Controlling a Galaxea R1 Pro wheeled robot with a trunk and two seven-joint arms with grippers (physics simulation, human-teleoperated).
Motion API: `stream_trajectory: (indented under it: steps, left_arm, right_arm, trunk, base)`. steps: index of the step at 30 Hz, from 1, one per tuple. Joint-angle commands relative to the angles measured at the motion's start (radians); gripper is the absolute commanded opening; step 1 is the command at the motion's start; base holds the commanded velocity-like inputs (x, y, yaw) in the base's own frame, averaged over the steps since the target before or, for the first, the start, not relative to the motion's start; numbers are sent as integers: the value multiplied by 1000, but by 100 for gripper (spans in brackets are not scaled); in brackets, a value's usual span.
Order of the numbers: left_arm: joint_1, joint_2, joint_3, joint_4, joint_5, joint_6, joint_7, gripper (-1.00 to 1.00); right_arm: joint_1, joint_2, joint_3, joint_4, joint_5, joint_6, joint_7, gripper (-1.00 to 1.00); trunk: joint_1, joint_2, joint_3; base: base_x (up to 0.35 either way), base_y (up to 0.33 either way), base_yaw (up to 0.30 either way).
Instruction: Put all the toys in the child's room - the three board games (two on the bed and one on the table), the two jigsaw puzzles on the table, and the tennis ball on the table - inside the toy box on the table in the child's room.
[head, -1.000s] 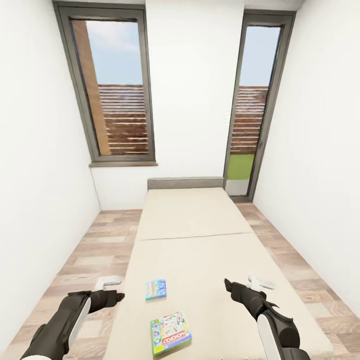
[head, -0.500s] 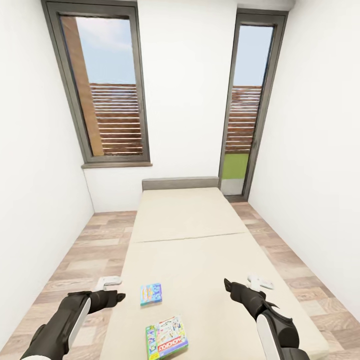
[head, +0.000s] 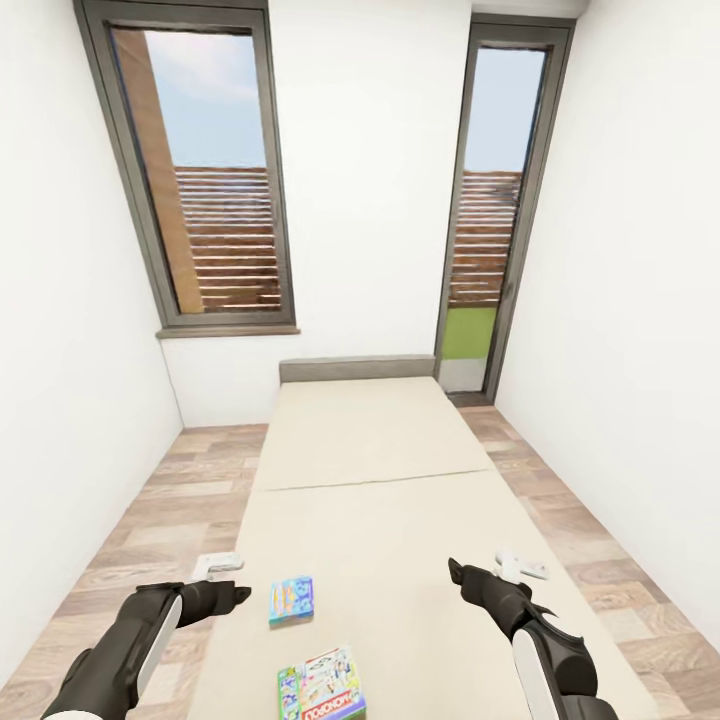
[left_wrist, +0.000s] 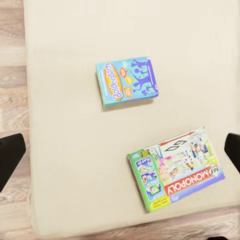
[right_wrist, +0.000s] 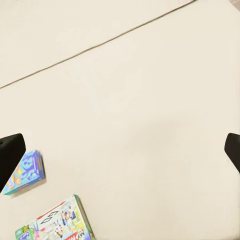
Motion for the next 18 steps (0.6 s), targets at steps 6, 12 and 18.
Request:
stream_trajectory:
  steps: [6, 12, 18]
  left_arm:
    - [-1, 0, 2, -1, 0, 7, -5, 100]
    - [-1, -1, 3, -1, -1, 9, 1, 100]
    - [-1, -2, 3, -1, 0, 9, 3, 100]
  right_arm:
    - [-1, 1, 0, -1, -10, 6, -8, 100]
    - [-1, 2, 0, -1, -10, 8, -8, 100]
    - [-1, 2, -1, -1, -10, 10, -8, 100]
  trunk:
    - [1, -2, -2]
    - [1, -2, -2]
    - [1, -2, -2]
  base:
    - [36, -28, 0]
    - [105, -6, 0]
    - [39, -1, 23]
